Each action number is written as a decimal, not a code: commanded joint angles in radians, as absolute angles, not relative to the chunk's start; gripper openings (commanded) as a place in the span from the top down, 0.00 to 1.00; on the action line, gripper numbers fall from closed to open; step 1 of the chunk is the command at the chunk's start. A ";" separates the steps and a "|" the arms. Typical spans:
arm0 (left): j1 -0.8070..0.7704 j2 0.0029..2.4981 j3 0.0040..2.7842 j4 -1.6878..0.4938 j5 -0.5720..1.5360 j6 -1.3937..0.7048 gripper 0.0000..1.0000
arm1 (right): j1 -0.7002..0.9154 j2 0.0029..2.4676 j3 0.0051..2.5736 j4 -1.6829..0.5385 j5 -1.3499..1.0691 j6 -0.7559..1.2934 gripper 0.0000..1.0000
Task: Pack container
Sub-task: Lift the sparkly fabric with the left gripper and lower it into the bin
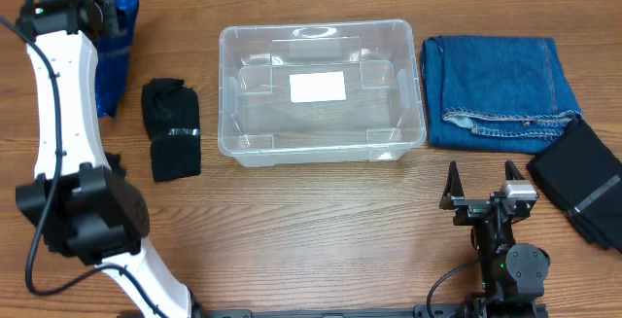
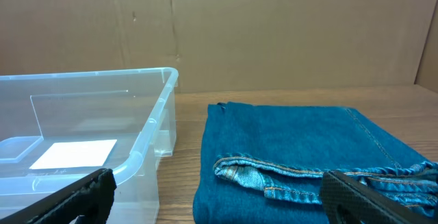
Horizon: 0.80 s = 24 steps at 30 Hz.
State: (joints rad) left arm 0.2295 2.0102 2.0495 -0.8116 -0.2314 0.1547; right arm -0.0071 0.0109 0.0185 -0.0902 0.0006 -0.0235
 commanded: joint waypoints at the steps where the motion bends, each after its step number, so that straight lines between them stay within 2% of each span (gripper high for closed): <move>1: 0.192 1.867 2.098 -0.813 -0.146 0.154 0.96 | -0.013 0.003 0.008 -0.084 0.006 -0.027 0.00; 5: 0.115 1.791 2.098 -0.839 -0.121 0.196 0.96 | -0.013 0.003 0.008 -0.084 0.006 -0.027 0.00; 14: -0.170 1.726 2.105 -0.856 -0.149 0.294 0.96 | -0.013 0.003 0.008 -0.084 0.006 -0.026 0.00; 20: -0.379 1.730 2.105 -0.848 -0.262 0.477 0.96 | -0.013 0.003 0.008 -0.084 0.006 -0.026 0.00; 24: -0.464 1.752 2.105 -0.862 -0.313 0.622 0.96 | -0.013 0.003 0.008 -0.084 0.006 -0.026 0.00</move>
State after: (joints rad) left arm -0.4164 1.7676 2.0636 -0.8665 -0.2306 0.4610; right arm -0.0071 0.0109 0.0185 -0.0902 0.0006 -0.0238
